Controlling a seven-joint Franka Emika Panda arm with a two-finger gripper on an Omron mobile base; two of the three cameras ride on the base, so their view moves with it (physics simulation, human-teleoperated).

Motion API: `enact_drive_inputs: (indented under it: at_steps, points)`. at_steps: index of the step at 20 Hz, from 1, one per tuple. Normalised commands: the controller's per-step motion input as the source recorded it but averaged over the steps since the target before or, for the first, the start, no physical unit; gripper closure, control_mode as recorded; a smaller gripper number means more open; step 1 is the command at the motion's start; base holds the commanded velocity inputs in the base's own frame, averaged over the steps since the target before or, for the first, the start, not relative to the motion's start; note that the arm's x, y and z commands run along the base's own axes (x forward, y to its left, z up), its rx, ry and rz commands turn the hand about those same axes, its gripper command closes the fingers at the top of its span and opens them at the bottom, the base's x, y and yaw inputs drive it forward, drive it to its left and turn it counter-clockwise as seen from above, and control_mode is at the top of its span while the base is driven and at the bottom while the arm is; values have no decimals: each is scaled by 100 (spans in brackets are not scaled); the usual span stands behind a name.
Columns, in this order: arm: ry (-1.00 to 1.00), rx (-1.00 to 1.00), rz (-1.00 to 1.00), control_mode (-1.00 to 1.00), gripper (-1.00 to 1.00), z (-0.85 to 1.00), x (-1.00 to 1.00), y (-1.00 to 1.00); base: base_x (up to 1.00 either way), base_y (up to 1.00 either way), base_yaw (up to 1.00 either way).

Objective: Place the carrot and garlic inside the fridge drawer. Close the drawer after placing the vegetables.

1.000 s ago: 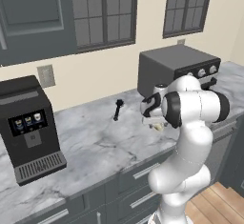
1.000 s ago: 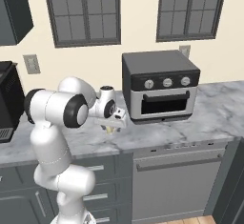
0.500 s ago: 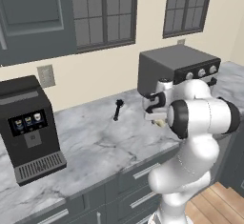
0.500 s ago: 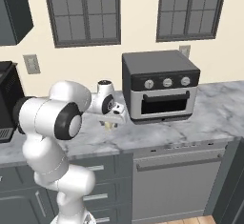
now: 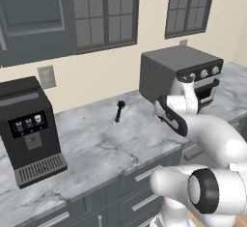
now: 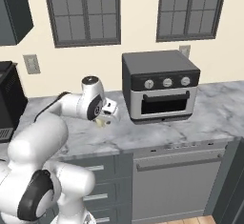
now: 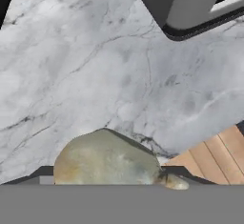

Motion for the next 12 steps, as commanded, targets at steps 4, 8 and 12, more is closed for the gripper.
enact_drive_inputs:
  at_steps: [4, 8, 12]
  points:
    - [-24, -1, 0, -100, 100, 49, -87, 20, 0, 0, 0]
    - [-1, 0, 0, -100, 100, 0, -10, 0, 0, 0, 0]
    - [0, 0, 0, -100, 100, 0, 0, 0, 0, 0, 0]
